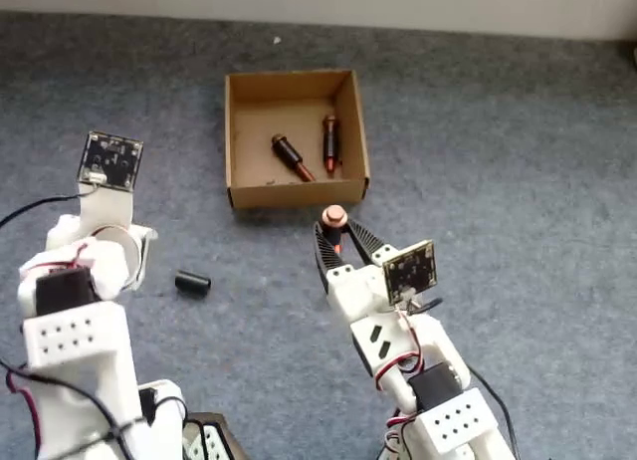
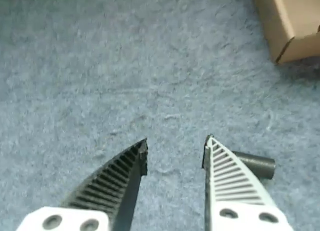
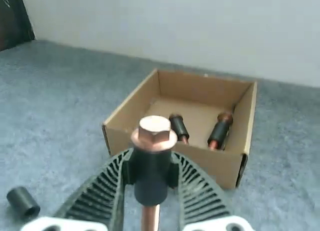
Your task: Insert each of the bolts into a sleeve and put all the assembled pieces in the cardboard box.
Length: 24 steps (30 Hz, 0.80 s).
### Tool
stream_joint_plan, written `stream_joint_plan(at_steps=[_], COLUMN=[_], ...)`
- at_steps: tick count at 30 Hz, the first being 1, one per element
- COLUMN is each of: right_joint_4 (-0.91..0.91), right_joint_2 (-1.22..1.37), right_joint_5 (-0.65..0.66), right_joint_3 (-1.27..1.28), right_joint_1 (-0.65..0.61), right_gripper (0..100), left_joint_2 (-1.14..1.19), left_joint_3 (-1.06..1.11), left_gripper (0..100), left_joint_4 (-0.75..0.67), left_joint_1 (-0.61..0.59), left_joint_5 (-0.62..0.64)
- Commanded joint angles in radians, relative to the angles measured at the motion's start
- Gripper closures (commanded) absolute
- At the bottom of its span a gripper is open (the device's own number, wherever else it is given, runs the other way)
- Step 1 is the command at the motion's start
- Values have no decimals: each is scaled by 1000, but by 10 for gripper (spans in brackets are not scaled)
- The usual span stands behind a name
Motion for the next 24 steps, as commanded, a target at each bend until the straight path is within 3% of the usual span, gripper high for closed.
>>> stream_joint_plan(at_steps=[1,8,12,24], right_joint_4=[183,424,472,421], right_joint_2=[-15,97,378,1236], right_joint_5=[-6,-5,-5,-3], right_joint_3=[-16,-312,-532,-1319], right_joint_1=[15,12,12,90], right_gripper=[994,994,994,994], left_joint_2=[186,349,348,309], left_joint_3=[-22,113,225,234], left_gripper=[801,801,801,801], left_joint_4=[-5,-135,-247,-255], left_joint_1=[-67,-108,-114,-163], left_joint_5=[-14,-9,-9,74])
